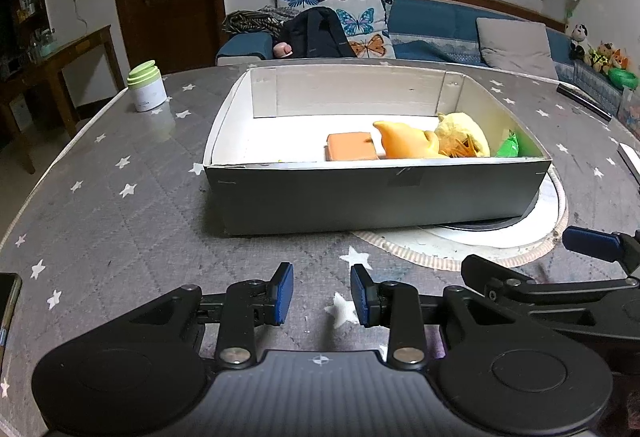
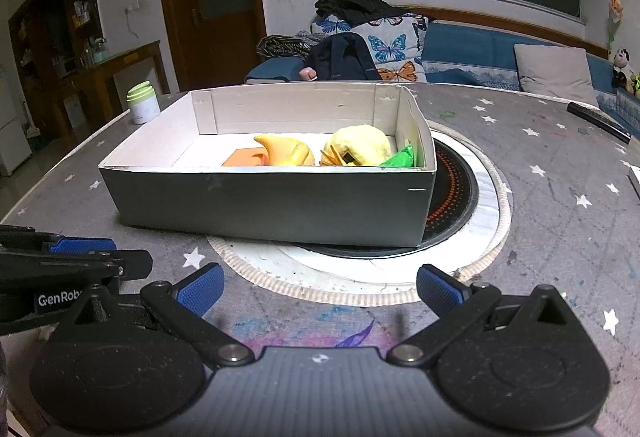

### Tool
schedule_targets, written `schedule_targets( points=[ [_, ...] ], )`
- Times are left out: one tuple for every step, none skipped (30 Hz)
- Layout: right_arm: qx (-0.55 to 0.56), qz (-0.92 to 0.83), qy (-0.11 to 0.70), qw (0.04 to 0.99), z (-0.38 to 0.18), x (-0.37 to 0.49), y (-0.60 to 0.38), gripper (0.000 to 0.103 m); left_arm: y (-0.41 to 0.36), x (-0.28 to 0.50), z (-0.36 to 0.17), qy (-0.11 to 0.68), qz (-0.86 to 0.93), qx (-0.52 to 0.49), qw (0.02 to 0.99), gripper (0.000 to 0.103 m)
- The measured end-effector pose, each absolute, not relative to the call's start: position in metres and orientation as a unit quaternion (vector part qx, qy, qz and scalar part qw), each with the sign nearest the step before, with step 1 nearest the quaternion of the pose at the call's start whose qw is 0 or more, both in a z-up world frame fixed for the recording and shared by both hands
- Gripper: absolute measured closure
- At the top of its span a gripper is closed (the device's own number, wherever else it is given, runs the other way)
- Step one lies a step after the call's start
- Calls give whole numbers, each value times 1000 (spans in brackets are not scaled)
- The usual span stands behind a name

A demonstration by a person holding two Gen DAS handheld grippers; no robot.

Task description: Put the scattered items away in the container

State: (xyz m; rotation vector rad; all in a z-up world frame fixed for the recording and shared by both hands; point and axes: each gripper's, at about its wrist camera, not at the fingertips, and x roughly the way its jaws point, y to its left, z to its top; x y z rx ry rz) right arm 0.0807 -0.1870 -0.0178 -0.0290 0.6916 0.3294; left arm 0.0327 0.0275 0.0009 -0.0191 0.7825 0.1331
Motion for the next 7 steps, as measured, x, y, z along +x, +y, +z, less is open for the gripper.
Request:
schedule_targets(
  points=[
    [-14,161,338,927,-18,81,-187,0,28,33,1,381,65,-9,922,69],
    [-15,161,338,927,-17,82,-186,0,28,34,1,381,66,-8,922,69],
    [-16,161,339,927,-17,82,-185,0,28,34,1,379,67,-7,923,69],
    [-17,161,339,927,-17,83,-185,0,29,34,2,377,67,-8,924,70],
    [-18,161,339,927,-17,84,-184,0,30,35,2,374,66,-10,925,70],
    [-17,161,338,927,-16,84,-184,0,30,35,3,371,66,-11,926,70],
    [-17,161,337,928,-16,84,-183,0,31,35,3,368,67,-11,927,70]
  ],
)
